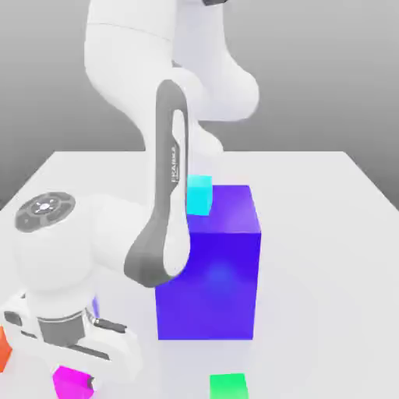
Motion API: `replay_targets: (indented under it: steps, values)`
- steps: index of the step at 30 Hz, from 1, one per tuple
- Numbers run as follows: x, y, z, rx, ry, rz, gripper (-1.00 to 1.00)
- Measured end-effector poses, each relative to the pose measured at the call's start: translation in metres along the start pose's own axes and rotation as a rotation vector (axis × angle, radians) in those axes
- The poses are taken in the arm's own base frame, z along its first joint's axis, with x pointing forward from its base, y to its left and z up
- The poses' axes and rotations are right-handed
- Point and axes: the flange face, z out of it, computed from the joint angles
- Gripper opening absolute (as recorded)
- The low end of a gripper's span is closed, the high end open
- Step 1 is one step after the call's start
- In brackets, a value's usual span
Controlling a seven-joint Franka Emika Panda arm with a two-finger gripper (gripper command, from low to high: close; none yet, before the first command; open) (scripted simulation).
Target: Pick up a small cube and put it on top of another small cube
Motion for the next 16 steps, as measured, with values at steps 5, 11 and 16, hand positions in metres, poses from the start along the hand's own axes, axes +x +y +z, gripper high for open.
replay_targets:
  steps: [5,11,16]
  values:
    - [-0.049,-0.046,-0.051,0.005,-0.01,-0.232,-1.0]
    - [-0.166,-0.121,-0.066,0.002,-0.004,-0.731,-1.0]
    - [-0.18,-0.127,-0.031,0.001,-0.002,-0.786,1.0]
